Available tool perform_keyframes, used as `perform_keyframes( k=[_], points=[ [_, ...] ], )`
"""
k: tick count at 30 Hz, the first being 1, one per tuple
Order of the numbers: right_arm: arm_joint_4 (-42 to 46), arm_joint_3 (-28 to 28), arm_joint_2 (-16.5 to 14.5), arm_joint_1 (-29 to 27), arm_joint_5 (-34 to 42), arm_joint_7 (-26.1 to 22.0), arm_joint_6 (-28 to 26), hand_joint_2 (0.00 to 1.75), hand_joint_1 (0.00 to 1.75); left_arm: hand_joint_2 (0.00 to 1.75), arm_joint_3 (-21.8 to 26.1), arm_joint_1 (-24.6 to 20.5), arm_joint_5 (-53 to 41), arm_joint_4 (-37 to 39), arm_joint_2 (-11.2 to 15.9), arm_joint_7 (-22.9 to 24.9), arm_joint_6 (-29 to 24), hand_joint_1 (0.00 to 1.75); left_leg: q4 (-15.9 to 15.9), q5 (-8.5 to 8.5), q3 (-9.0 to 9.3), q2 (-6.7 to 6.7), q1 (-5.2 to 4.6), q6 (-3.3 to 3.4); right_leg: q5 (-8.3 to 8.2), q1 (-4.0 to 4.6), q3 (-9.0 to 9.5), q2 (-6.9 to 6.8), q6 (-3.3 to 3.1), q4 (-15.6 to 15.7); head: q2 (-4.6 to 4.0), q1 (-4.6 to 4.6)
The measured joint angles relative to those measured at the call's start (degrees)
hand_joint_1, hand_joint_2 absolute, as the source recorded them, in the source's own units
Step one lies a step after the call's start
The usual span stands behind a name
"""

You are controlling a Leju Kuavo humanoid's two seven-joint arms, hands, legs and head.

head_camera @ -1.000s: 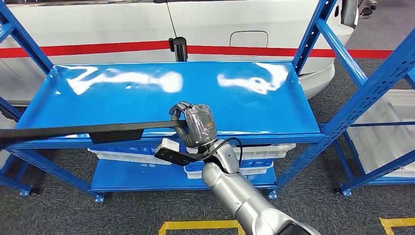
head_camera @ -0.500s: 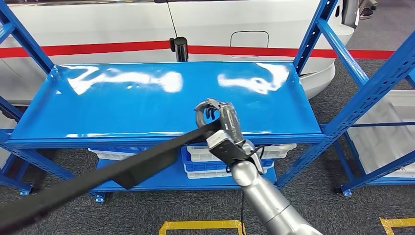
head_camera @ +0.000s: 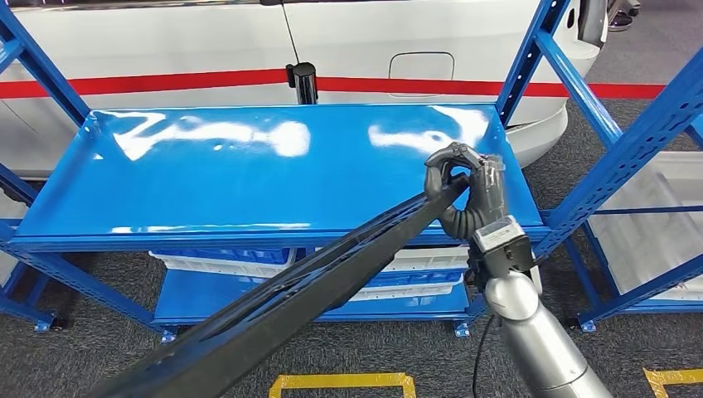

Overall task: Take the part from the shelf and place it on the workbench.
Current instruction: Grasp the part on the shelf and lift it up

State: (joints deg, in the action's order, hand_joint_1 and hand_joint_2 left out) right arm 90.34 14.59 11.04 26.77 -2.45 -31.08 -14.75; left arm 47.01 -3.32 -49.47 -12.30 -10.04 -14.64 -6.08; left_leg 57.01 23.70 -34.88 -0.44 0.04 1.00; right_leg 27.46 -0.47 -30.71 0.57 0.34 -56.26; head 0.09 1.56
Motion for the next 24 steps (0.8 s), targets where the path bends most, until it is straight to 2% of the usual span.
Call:
perform_keyframes(
  k=[9, 15, 24],
  points=[
    [4.6, -2.4, 5.9, -6.0, -2.2, 2.7, 1.2, 1.75, 1.75, 1.75, 0.1, 0.0, 1.4, 0.0, -0.6, 0.1, 1.1, 0.0, 0.0, 0.05, -0.01, -0.02, -0.02, 0.06, 0.1, 0.0, 0.02, -0.02, 0.16, 0.0, 0.0, 0.01],
    [7.8, -6.3, 9.7, -10.7, -3.7, 5.2, 3.5, 1.75, 1.75, 1.75, 0.9, 0.0, 1.5, 0.0, 0.0, 0.4, 0.0, 0.0, 0.0, 0.09, -0.05, -0.09, -0.04, 0.12, 0.12, -0.01, 0.03, -0.12, 0.18, 0.0, 0.0, 0.01],
    [8.2, -12.6, 16.2, -13.8, 3.0, 6.4, 9.2, 1.75, 1.75, 1.75, 3.3, 0.4, 2.3, 0.0, 2.1, 3.4, -4.4, 0.0, 0.0, 0.09, -0.04, -0.09, -0.04, 0.12, 0.12, -0.01, 0.02, -0.14, 0.19, 0.0, 0.0, 0.02]
  ],
)
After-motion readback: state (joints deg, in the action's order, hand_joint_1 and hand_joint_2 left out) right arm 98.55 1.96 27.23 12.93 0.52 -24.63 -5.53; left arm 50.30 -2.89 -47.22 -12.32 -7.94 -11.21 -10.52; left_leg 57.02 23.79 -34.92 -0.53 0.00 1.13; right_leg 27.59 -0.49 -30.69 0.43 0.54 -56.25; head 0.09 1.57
